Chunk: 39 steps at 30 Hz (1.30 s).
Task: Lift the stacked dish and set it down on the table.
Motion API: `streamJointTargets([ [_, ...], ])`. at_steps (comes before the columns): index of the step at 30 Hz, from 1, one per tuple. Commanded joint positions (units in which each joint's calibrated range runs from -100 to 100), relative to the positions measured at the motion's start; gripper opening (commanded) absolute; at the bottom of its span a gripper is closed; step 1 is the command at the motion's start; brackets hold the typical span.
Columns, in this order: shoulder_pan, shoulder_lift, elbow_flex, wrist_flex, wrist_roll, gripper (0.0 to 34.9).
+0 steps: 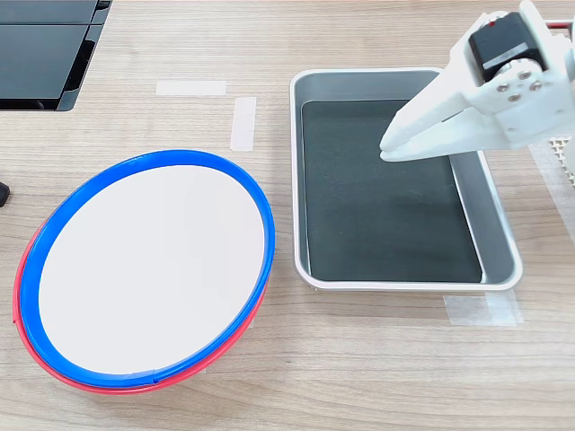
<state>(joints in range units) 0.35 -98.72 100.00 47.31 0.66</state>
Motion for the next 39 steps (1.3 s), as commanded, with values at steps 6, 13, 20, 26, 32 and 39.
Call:
streamJointTargets([
  [6,-6.3,11.3,-7.6,-7.6,5.5,0.4],
  [13,-12.2,39.7,-30.1,-8.1,10.0,8.6],
  [20,-13.6,66.4,-55.5,-3.3,11.2,13.3],
  [26,-12.5,83.5,-68.4,-3.6,13.0,14.6],
  [32,-12.4,89.4,-70.7,-3.6,14.7,16.3],
  [39,-12.8,90.4,-69.4,-5.8,14.1,13.7],
])
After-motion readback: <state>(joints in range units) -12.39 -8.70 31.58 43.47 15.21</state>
